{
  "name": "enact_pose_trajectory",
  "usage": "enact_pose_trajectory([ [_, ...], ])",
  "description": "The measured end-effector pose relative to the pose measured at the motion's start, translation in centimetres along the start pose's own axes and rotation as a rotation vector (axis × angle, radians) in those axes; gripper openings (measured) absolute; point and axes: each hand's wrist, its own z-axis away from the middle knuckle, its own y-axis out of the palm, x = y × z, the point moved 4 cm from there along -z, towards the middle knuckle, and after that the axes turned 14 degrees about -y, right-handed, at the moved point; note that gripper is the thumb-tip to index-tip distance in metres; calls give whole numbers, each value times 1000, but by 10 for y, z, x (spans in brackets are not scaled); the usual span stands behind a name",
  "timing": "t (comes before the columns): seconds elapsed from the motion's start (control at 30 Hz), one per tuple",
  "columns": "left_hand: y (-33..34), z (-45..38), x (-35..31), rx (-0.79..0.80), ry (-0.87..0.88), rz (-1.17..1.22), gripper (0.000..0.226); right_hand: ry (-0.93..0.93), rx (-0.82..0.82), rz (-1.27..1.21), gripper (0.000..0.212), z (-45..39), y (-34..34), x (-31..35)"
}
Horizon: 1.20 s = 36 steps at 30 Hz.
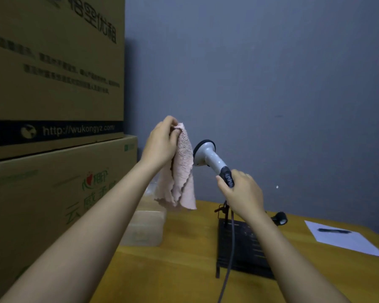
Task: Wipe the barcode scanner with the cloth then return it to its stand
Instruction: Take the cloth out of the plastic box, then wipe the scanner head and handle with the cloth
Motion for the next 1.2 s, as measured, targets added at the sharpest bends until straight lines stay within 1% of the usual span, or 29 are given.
enact_pose_trajectory([
  [0.1, 1, 24, -15, 52, -19, 58, 8, -8, 7, 22, 40, 17, -24, -1],
  [0.2, 9, 57, -12, 108, -79, 104, 7, -32, 39, 57, 40, 46, -36, -4],
  [0.4, 43, 144, 28, 250, -259, 230, 7, -87, 153, 179, 36, 115, -30, -13],
  [0.53, 61, 193, 47, 282, -322, 260, 6, -123, 218, 185, 33, 152, -19, -20],
  [0.7, 75, 221, 61, 266, -393, 320, 8, -131, 273, 238, 34, 179, 2, -31],
  [0.87, 78, 228, 69, 235, -374, 345, 20, -174, 226, 235, 35, 184, 16, -38],
  [1.07, 83, 221, 66, 177, -441, 419, 22, -202, 224, 238, 34, 183, 30, -43],
  [1.13, 91, 214, 62, 152, -443, 468, 19, -191, 206, 251, 32, 181, 32, -49],
  [1.2, 86, 210, 59, 93, -449, 499, 11, -203, 200, 254, 32, 182, 32, -45],
])
